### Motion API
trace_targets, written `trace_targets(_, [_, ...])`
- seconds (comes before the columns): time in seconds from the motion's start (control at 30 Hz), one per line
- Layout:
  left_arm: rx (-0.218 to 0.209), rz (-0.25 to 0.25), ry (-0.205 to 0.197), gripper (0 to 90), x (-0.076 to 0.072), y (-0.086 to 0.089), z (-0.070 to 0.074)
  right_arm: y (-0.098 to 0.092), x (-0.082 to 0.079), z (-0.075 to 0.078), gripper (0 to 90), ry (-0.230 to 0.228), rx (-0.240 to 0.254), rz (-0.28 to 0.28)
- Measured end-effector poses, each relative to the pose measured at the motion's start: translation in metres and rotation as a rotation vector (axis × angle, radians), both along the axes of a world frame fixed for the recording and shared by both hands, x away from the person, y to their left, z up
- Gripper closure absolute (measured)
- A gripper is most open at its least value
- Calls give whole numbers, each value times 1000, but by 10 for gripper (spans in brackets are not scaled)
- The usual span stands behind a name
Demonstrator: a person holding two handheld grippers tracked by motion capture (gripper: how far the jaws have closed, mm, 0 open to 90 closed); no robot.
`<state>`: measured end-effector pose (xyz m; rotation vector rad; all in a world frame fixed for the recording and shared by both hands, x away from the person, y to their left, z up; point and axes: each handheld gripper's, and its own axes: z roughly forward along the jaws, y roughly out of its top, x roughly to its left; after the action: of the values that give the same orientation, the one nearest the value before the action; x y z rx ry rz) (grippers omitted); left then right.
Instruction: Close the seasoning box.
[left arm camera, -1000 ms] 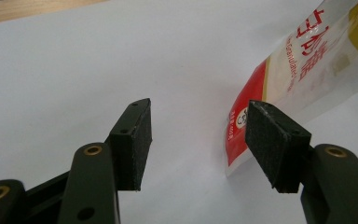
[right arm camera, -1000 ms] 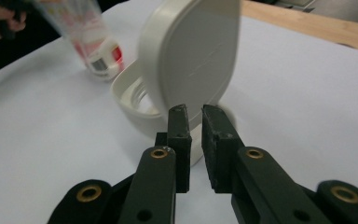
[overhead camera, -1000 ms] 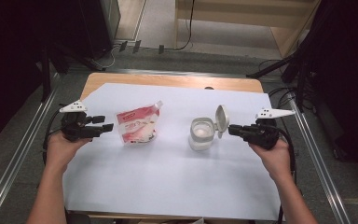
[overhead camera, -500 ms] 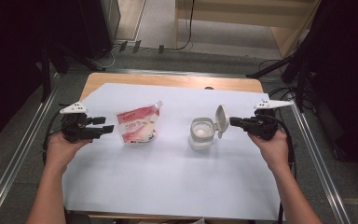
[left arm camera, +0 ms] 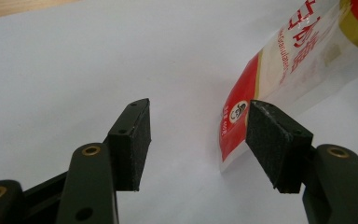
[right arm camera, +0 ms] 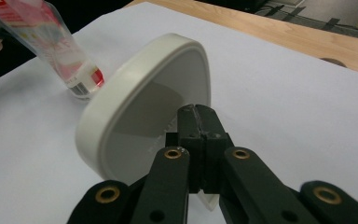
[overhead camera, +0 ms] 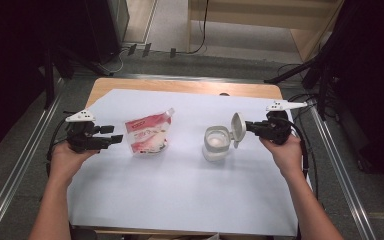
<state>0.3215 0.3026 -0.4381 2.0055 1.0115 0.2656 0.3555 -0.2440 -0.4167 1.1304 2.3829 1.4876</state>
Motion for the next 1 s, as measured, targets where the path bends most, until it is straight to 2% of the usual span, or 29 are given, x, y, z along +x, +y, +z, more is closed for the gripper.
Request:
trace_targets(0.6, [3,-9,3,411,0,-2,0,30,-8,1,890,-8,-48,93])
trace_targets(0.83, [-1,-12,2,414,-1,-2,-1,30,-9,0,706,-20,-58,112])
trace_targets(0.93, [3,-15,1,410,-1,-2,0,25,-10,1,636,-31,-47,96])
trace_targets(1.0, [7,-14,1,408,-1,-2,0,21,-10,1,602,-56,-51,83])
